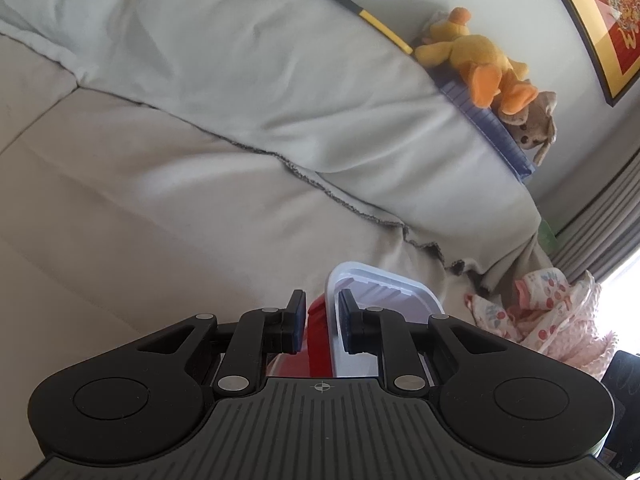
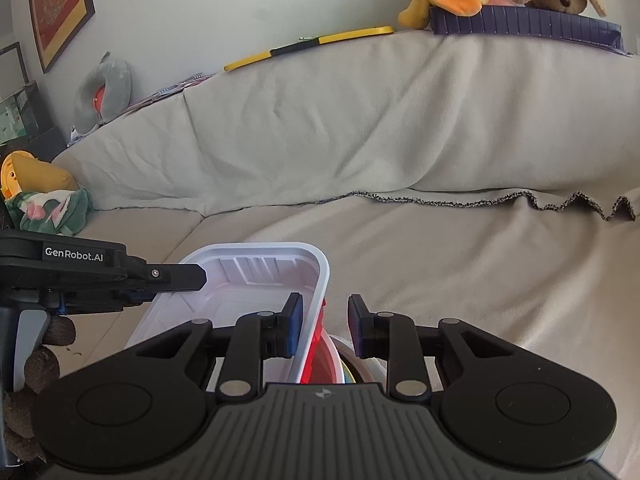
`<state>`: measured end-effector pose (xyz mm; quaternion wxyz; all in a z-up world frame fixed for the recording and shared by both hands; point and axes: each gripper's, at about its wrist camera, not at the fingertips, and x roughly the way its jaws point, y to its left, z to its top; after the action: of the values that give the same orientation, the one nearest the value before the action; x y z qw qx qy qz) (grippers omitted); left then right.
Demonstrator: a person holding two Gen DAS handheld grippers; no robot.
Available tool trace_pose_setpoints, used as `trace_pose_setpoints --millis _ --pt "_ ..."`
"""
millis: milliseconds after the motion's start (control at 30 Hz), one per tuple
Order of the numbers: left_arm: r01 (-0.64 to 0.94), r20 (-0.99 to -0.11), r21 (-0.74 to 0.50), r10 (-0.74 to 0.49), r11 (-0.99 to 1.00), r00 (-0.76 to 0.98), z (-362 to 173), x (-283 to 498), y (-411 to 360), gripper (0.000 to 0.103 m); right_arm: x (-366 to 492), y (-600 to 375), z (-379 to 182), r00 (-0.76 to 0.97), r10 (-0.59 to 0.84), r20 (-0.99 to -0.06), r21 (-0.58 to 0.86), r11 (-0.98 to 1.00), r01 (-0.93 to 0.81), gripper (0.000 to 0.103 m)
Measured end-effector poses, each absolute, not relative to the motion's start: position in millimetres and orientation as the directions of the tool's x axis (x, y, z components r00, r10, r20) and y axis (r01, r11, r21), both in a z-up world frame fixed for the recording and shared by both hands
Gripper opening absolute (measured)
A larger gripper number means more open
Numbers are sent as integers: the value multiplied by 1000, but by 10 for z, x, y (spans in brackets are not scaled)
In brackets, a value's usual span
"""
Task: Organize plates and bowls
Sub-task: 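Lower the tray into the white bowl on top of the stack, then open the left gripper and pull both tools back from the stack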
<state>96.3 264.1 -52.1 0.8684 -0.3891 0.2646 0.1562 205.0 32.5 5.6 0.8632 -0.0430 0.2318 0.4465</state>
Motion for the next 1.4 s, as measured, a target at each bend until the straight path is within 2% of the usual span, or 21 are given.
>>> trace_pose_setpoints --millis 133,233,300,433,500,633,700,767,867,1000,1033,1133,1300,1400 --pt "-468 -566 -588 78 660 821 -482 896 2589 19 1964 230 86 486 766 -420 143 585 -799 25" --pt "-481 -555 -569 120 667 823 -411 768 2513 19 1898 159 111 499 765 -407 142 593 -793 31" --pt "-493 -540 -558 159 668 827 -321 613 2432 19 1824 64 149 522 760 -386 150 610 -778 44" --pt "-485 -493 -526 214 698 843 -97 241 2131 19 1535 -274 315 550 779 -301 176 612 -771 54" --pt "-466 -461 -494 234 734 856 66 38 1885 19 1335 -471 425 565 789 -243 177 609 -773 65" --pt "-411 -407 -440 231 798 884 394 -338 1388 19 868 -870 671 583 805 -115 159 594 -789 79" --pt "-385 -381 -421 225 821 897 540 -500 1136 19 599 -1079 763 582 813 -34 152 580 -801 97" --pt "-379 -382 -421 218 824 898 589 -636 914 19 370 -1246 797 576 817 10 149 569 -809 103" --pt "-397 -470 -404 186 824 863 480 -716 597 19 175 -1360 773 591 804 -65 113 595 -796 103" --pt "-389 -573 -290 167 874 803 214 -729 226 17 154 -1415 520 589 762 -269 122 634 -764 103" --pt "-388 -592 -277 162 879 789 169 -737 167 16 156 -1417 408 578 744 -335 120 642 -757 103" --pt "-371 -608 -283 134 885 783 115 -752 91 16 168 -1440 128 553 705 -443 144 665 -732 103" --pt "-417 -629 -180 222 891 745 134 -747 -69 16 99 -1446 -139 519 674 -526 177 684 -708 103" --pt "-415 -635 -168 224 894 739 128 -718 -89 16 87 -1437 -207 513 660 -548 167 688 -707 103"
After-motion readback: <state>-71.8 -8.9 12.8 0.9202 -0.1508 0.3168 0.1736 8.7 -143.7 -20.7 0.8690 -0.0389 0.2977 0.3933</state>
